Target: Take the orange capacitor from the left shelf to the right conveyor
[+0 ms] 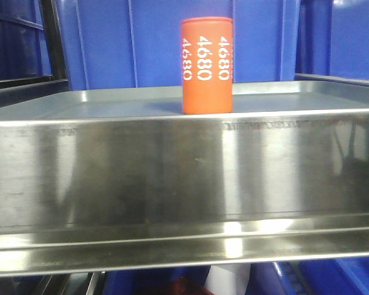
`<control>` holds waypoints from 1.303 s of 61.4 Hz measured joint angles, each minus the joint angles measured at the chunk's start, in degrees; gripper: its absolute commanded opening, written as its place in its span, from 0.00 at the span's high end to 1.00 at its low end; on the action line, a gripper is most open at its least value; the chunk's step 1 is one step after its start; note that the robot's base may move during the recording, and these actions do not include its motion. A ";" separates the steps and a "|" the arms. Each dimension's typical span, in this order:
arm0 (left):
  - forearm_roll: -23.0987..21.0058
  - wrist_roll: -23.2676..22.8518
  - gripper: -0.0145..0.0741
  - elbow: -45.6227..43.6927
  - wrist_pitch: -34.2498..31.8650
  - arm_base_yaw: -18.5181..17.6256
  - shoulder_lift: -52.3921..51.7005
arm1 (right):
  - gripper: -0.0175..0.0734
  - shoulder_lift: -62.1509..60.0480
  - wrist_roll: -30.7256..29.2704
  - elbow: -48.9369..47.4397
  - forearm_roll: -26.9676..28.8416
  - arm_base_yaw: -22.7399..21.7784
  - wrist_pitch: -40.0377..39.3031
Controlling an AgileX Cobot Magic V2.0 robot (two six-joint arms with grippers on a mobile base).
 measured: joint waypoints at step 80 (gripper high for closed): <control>0.00 0.00 0.95 0.00 0.00 0.00 0.00 | 0.75 0.64 16.41 -12.23 -10.83 0.54 -6.29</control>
